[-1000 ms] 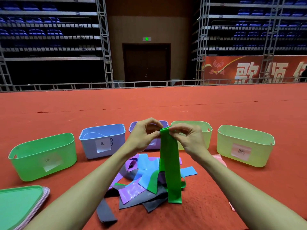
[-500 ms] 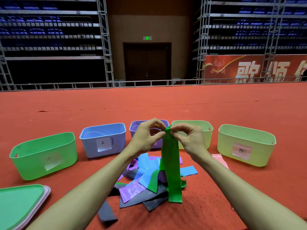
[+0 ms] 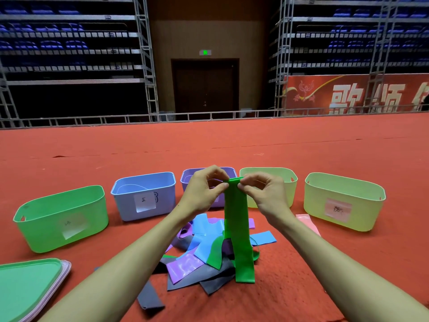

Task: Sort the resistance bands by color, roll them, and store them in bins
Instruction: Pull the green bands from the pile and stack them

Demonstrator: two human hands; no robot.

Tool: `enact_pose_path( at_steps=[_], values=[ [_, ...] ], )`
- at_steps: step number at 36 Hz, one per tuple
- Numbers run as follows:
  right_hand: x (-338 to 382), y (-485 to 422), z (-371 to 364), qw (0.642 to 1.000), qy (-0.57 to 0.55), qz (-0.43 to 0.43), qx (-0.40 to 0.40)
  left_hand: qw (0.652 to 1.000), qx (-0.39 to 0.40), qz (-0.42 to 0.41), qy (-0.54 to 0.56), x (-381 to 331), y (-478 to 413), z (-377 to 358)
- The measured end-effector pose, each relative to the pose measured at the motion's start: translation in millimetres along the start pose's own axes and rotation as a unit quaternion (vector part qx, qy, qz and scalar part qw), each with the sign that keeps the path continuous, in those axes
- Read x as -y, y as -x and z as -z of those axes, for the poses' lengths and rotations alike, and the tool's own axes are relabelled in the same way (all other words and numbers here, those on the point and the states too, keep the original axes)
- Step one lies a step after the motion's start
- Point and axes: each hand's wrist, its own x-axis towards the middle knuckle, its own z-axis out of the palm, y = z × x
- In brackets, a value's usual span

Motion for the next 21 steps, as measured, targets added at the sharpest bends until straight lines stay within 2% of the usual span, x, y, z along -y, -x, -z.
enact_pose_path(
  at_steps=[6, 13, 21],
  values=[
    [-1.1, 1.6, -0.3, 0.999, 0.029, 0.026, 0.007, 0.999, -0.022, -0.002, -0.042, -0.2, -2.1, -0.7],
    [-5.7, 0.5, 1.8, 0.998, 0.05, 0.047, 0.01, 0.998, -0.032, 0.023, -0.043, 1.5, -2.6, -1.9],
    [-7.9, 6.0, 2.1, 0.996, 0.028, 0.037, 0.077, 0.999, -0.043, 0.01, -0.02, -2.4, -6.2, -2.8]
  ],
)
